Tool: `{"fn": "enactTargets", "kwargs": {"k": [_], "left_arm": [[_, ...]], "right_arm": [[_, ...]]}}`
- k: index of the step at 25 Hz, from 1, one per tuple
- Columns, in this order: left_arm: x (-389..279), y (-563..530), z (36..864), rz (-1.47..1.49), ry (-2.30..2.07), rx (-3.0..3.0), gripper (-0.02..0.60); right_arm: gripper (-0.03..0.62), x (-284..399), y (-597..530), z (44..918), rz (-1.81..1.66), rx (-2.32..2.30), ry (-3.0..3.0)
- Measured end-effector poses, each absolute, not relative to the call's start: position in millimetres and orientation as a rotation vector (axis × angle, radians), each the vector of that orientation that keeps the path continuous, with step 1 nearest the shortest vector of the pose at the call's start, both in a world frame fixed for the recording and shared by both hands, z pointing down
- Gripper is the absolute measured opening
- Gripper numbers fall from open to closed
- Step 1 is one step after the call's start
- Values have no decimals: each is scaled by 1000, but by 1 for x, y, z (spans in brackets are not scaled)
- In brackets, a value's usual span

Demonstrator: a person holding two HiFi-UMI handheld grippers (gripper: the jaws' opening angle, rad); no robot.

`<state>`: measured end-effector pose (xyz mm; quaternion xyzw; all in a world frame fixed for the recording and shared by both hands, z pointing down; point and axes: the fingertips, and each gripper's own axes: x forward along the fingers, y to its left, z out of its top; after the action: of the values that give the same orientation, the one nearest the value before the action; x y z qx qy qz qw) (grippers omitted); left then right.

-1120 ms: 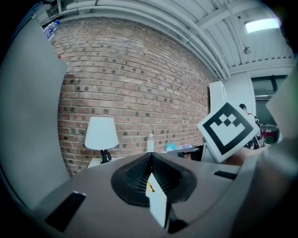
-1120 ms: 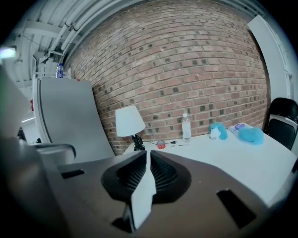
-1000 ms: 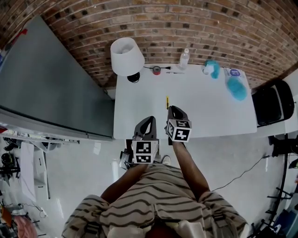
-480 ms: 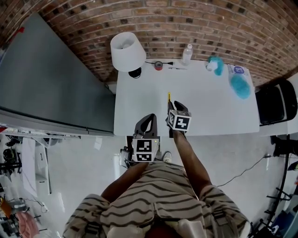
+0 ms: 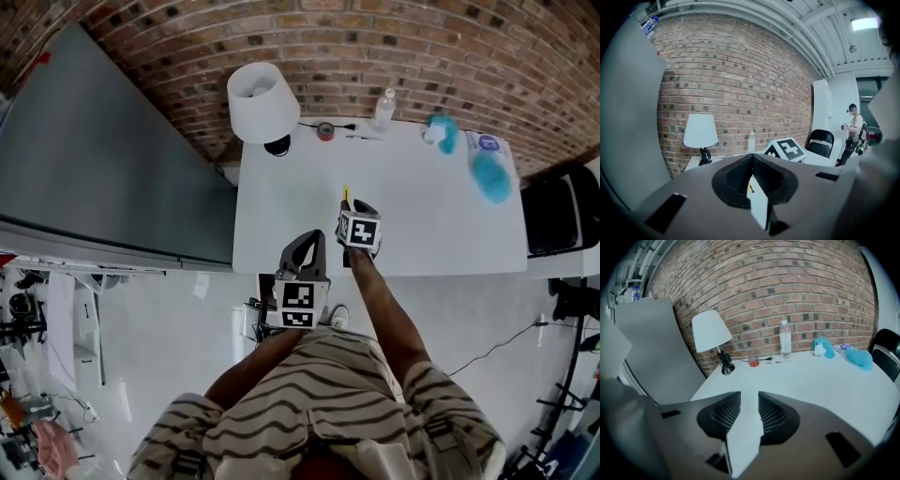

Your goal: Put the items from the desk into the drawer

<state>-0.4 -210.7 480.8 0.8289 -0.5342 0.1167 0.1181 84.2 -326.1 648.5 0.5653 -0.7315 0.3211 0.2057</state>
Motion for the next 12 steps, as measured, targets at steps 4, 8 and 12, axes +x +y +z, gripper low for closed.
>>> {"fn": "enactTargets", "kwargs": {"k": [4,8,12], "left_arm": [[0,-215,475,340,-1570,2432,8],[-3,-219,475,357,-1578,2433,8],[-2,-219,474,364,-1575,2438,8]], "right_arm": [[106,87,-337,669,911,1551,-1982],[107,87,-345,687,930,1533,-1942],[107,87,-350,702,943,1521,-1907]]}}
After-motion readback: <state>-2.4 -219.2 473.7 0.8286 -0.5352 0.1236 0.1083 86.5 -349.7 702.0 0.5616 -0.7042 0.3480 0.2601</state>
